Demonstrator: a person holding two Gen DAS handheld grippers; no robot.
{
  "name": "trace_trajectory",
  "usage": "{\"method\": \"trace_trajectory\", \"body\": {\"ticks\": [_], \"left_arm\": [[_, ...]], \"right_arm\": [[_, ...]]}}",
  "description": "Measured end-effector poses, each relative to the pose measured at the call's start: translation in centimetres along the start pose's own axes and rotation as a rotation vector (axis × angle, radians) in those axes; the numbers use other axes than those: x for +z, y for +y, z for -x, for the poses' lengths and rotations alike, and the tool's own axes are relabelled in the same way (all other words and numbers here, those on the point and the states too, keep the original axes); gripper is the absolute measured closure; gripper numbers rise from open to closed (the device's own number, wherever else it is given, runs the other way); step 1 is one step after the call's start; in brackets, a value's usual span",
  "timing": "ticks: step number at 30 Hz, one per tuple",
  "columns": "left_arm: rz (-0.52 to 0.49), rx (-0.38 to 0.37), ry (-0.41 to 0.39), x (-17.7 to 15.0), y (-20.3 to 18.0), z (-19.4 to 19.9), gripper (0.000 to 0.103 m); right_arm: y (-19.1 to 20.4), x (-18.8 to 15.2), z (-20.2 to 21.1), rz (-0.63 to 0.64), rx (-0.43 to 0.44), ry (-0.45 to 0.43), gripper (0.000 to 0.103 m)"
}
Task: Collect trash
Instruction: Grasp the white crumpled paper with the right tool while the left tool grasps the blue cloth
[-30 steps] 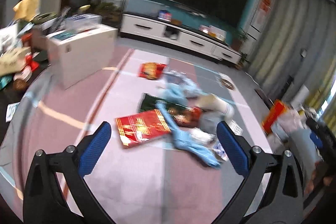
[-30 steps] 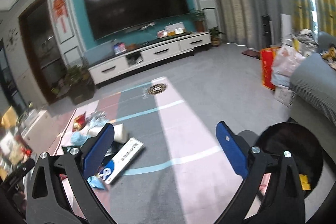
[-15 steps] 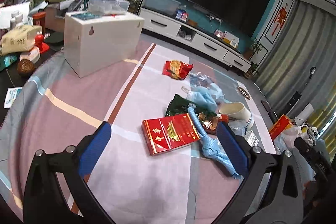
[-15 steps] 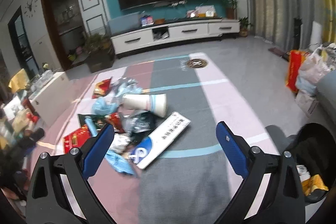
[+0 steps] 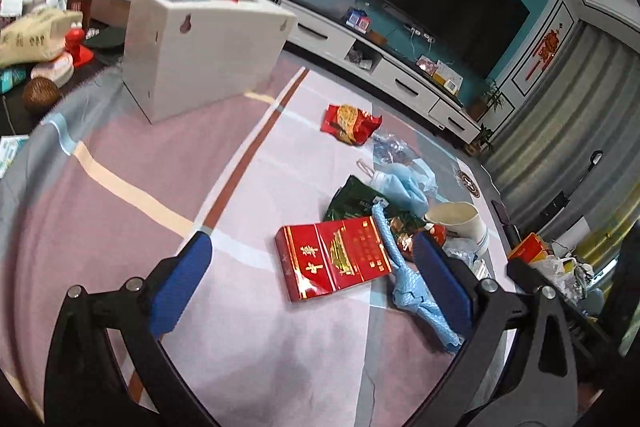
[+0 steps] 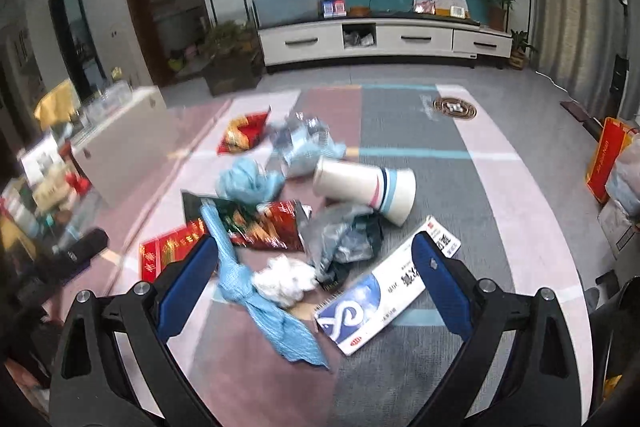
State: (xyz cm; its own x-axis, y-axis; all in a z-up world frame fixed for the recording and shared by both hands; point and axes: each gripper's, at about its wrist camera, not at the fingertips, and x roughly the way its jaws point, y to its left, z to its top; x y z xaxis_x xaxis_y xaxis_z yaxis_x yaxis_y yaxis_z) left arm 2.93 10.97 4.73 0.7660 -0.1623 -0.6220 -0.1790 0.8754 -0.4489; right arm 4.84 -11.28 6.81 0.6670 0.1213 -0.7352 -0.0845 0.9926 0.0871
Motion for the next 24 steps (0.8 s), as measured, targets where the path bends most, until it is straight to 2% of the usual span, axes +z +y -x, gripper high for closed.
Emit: {"method": "trace_trajectory", "body": {"ticks": [7,8,13,16,19,24], "left_arm": [[-0.002,-0.017,0.051,-0.5,-0.3,-1.4,0.003],[-0.007,-0.016,0.059,-0.6,-0.4,-1.6,0.003],[0.009,-0.003,0.066,-0.5,0.0,-1.9,0.003],[0.047,-0.017,0.063,-0.3,0.8,-1.7,0.003],[0.081,-0.049,0.079,-0.4,1.1,-1.6,0.004],[0.038,-0.077,0.086,-0.7,-0.2,-1.5,0.010]], "right_arm": [[-0.8,-0.7,-1.5,-0.022,0.031,0.050,0.009],[-0.7,-0.9,-1.6,-0.010,0.032,0.051,0.011],[1.2,-1.5,-2.3,0.077,0.068,0.078,0.046],[2.6,-2.0,-3.3,0.124,0.101,0.105,0.052],[3.1,-2.2,-4.3,0.138,0.058,0.128,0.058],[2.3,-1.8,-5.6,0.099,0.094,0.163,0.060]]}}
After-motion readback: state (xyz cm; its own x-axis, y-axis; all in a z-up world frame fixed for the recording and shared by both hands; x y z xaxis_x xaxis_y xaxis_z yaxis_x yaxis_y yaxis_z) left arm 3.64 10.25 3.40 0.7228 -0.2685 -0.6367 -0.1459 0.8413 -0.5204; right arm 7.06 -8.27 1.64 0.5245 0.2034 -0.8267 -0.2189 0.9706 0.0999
